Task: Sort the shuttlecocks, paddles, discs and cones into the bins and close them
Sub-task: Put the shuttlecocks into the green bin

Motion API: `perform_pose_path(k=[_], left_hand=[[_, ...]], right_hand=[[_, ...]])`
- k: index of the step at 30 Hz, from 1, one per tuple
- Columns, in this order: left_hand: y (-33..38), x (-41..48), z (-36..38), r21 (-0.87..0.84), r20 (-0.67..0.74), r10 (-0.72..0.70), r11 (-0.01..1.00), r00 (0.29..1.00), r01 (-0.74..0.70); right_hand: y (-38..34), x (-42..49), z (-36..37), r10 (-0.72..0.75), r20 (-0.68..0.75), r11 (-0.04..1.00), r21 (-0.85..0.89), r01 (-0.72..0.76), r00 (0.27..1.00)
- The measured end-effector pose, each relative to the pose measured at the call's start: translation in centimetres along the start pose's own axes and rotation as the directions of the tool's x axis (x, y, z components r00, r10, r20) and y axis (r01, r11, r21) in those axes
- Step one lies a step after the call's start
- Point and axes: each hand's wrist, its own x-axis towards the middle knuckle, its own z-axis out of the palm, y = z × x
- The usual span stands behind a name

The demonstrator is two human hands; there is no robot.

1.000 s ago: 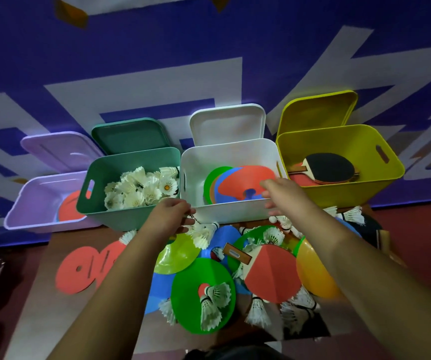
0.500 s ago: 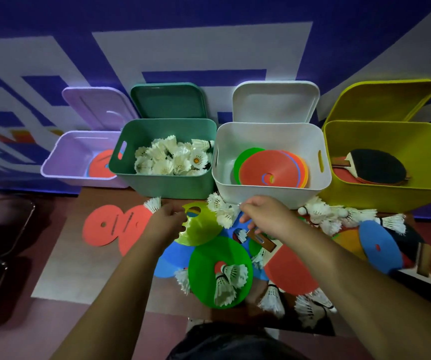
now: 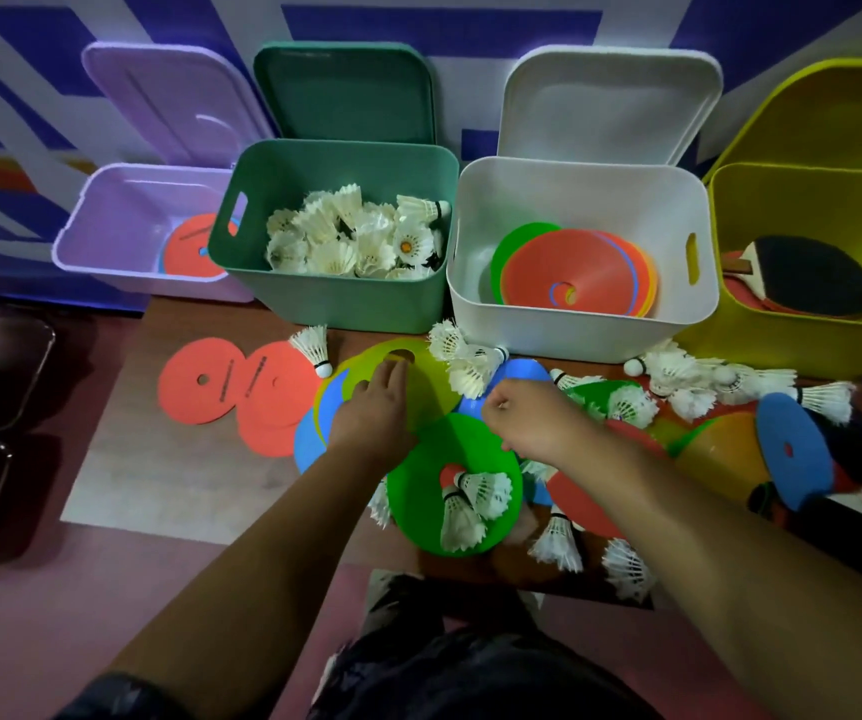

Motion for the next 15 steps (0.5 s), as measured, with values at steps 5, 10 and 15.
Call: perform_pose_path(k=[5, 10, 15], left_hand=[[-0.2, -0.2, 1.0, 0.127, -0.093, 0.018, 0.992, 0.996, -0.006], [-0.4, -0.8, 1.0, 0.082, -0.124, 0.008, 0.997, 0.992, 0.002], [-0.8, -2.3, 0.0, -0.034, -0.2, -0.034, 0.999, 0.979, 0.028]], right_hand=[[0.7, -0.2, 2.1, -0.071, 0.017, 0.994, -0.086, 0.072, 0.997], [1.5, -0.9, 3.8, -0.125, 0.095, 0.963, -0.228, 0.144, 0.988], [1.8, -1.3, 4.9, -0.161, 0.196, 0.92, -0.325, 0.219, 0.967]])
